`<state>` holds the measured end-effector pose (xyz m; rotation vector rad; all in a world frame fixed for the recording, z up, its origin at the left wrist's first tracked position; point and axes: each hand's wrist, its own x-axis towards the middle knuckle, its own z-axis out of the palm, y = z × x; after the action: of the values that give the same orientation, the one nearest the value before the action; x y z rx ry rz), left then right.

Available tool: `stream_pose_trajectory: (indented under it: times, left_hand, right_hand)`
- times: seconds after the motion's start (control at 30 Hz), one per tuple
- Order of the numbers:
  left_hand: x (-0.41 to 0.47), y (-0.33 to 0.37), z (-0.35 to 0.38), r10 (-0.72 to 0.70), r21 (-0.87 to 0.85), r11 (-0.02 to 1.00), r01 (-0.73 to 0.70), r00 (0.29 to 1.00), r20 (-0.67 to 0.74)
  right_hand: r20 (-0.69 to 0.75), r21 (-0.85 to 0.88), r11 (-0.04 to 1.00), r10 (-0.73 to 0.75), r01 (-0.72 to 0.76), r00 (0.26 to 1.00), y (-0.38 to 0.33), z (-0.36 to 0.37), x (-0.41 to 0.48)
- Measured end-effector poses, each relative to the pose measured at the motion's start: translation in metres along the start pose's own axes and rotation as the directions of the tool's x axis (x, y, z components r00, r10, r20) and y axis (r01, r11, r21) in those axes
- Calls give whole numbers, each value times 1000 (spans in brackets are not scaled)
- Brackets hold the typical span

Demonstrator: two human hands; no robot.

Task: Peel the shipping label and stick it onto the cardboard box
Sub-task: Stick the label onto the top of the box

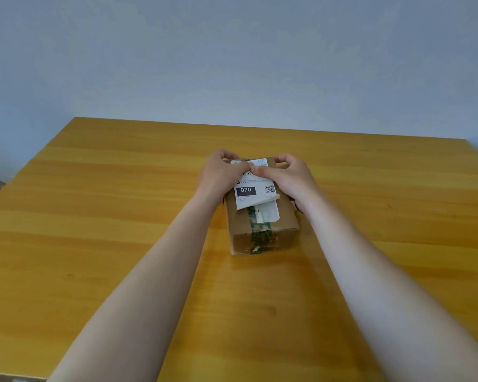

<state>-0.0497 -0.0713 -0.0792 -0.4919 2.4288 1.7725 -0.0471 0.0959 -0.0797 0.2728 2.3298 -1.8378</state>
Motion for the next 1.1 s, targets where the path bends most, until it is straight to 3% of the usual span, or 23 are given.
stream_pose_trajectory:
  times: [0.47, 0.93, 1.1]
  left_hand:
    - [29, 16, -3, -47, 97, 994, 42, 998, 46]
    - [37, 16, 2, 75, 204, 976, -75, 997, 10]
    - [35, 19, -4, 97, 129, 986, -107, 992, 79]
  right_hand:
    - [6, -129, 991, -28, 29, 1000, 1, -3, 42]
    - [0, -183, 979, -86, 85, 996, 0, -2, 48]
    - [64, -164, 985, -44, 54, 997, -6, -10, 45]
